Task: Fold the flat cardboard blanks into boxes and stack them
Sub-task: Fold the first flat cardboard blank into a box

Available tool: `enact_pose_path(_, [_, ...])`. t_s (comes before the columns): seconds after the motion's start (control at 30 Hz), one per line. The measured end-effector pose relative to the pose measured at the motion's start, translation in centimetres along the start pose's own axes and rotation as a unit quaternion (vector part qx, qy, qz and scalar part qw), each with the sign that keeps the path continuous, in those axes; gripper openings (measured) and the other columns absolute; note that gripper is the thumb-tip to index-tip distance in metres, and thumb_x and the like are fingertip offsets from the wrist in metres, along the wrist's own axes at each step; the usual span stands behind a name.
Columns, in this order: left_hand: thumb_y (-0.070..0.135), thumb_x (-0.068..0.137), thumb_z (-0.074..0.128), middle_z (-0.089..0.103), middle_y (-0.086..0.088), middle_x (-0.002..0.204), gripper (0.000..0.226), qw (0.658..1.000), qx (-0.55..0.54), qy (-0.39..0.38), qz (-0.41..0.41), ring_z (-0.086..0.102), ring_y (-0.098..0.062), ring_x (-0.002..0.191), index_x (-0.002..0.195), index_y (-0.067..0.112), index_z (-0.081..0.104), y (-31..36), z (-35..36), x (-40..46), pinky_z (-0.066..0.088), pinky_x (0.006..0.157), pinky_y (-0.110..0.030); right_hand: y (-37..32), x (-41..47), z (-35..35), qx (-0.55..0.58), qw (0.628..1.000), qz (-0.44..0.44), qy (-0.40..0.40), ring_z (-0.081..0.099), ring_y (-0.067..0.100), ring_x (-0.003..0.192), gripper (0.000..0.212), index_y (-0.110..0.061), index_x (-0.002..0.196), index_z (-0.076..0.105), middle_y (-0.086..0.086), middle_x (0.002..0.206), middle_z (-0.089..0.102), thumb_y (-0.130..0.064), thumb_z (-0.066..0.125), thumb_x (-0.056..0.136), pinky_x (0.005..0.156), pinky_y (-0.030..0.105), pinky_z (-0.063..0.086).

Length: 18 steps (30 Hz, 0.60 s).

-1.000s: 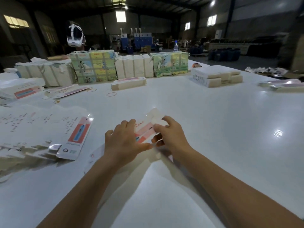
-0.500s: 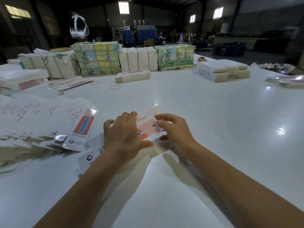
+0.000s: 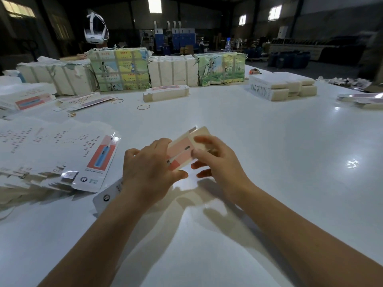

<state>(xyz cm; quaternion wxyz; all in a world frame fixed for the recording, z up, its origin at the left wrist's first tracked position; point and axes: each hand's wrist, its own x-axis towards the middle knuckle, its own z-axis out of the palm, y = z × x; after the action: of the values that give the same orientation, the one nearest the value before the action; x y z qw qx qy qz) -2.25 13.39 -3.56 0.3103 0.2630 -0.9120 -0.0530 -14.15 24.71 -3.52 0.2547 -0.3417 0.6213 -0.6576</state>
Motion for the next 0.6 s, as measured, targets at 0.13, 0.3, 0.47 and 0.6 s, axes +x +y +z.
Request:
enact_pose_path(0.13, [0.055, 0.07, 0.073, 0.061, 0.003, 0.119, 0.062, 0.999, -0.03, -0.031, -0.03, 0.062, -0.023, 0.093, 0.118, 0.024, 0.048, -0.25, -0.5, 0.08, 0.047, 0.089, -0.046, 0.51, -0.17, 0.12, -0.11, 0.978, -0.081, 0.156, 0.059, 0.008, 0.083, 0.033, -0.033, 0.11, 0.048, -0.01, 0.107, 0.052, -0.029, 0.068, 0.084, 0.074, 0.021, 0.052])
enact_pose_path(0.3, [0.064, 0.067, 0.066, 0.059, 0.003, 0.122, 0.067, 0.996, -0.055, -0.058, -0.05, 0.062, -0.023, 0.09, 0.118, 0.025, 0.045, -0.01, -0.37, -0.06, 0.052, 0.08, -0.039, 0.8, -0.1, 0.23, -0.171, 0.958, -0.145, 0.18, 0.054, 0.001, 0.082, 0.015, -0.018, 0.103, 0.069, -0.006, 0.095, 0.057, -0.02, 0.065, 0.088, 0.071, 0.006, 0.041])
enact_pose_path(0.47, [0.065, 0.065, 0.062, 0.061, 0.0, 0.119, 0.069, 0.997, -0.052, -0.051, -0.025, 0.063, -0.022, 0.086, 0.118, 0.024, 0.047, 0.33, -0.44, -0.28, 0.054, 0.077, -0.035, 0.62, -0.48, 0.77, -0.182, 0.957, -0.176, 0.143, 0.056, 0.005, 0.081, 0.015, -0.014, 0.099, 0.074, -0.008, 0.088, 0.059, -0.015, 0.061, 0.091, 0.068, 0.013, 0.046])
enact_pose_path(0.6, [0.056, 0.069, 0.073, 0.063, 0.0, 0.111, 0.063, 0.998, -0.045, -0.042, -0.011, 0.062, -0.024, 0.084, 0.117, 0.022, 0.049, 0.72, -0.34, -0.24, 0.055, 0.077, -0.043, 0.36, -0.57, 0.61, -0.153, 0.966, -0.165, 0.13, 0.057, 0.009, 0.069, 0.012, -0.016, 0.095, 0.071, -0.006, 0.076, 0.062, -0.011, 0.063, 0.089, 0.068, 0.035, 0.054])
